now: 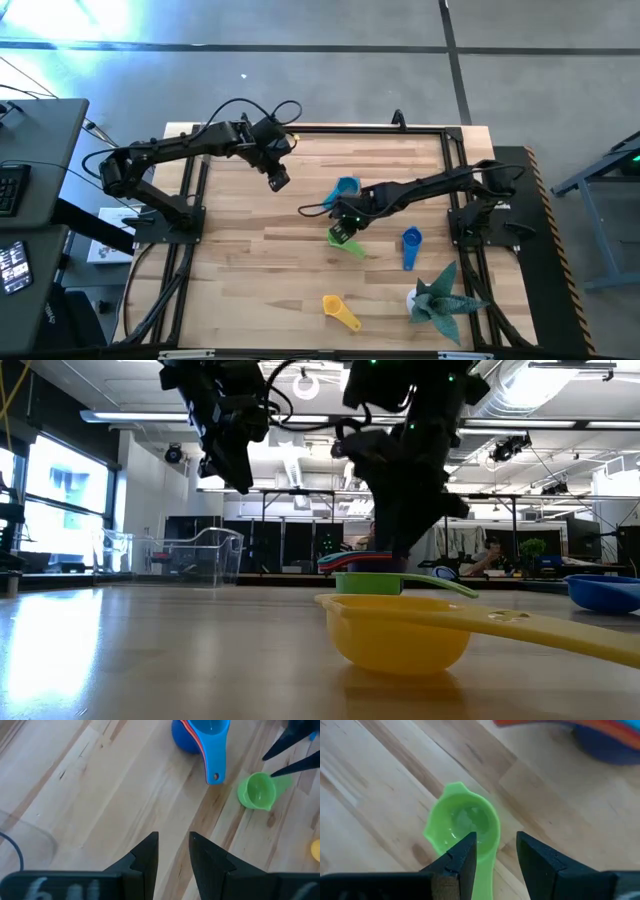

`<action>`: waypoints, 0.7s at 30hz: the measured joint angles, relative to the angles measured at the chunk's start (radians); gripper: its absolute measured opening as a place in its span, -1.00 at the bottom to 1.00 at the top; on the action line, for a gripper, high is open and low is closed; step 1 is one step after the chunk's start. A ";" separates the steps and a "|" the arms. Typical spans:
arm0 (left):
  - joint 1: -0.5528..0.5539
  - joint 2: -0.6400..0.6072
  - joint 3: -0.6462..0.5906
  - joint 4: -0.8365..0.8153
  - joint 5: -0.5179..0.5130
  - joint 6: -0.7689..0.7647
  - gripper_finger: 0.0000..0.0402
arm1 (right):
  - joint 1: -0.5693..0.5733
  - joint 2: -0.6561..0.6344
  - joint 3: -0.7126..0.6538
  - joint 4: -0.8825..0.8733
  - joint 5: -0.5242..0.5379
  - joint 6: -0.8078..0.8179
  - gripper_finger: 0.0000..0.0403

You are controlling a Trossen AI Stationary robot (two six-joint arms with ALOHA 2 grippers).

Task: Nest measuring cups in basket
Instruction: Stack the green measuring cup on top of the light blue measuring cup on the table

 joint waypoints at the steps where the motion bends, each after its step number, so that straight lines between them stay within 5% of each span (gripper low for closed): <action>1: 0.000 0.000 0.000 0.000 0.000 0.000 -0.52 | 0.000 0.012 0.000 -0.002 -0.002 0.001 -0.35; 16: 0.000 0.000 0.000 0.001 -0.001 0.018 -0.52 | 0.000 0.086 0.000 0.017 -0.032 0.021 -0.36; 21: 0.000 0.000 0.000 0.001 -0.001 0.038 -0.52 | 0.000 0.086 0.000 0.025 -0.046 0.062 -0.54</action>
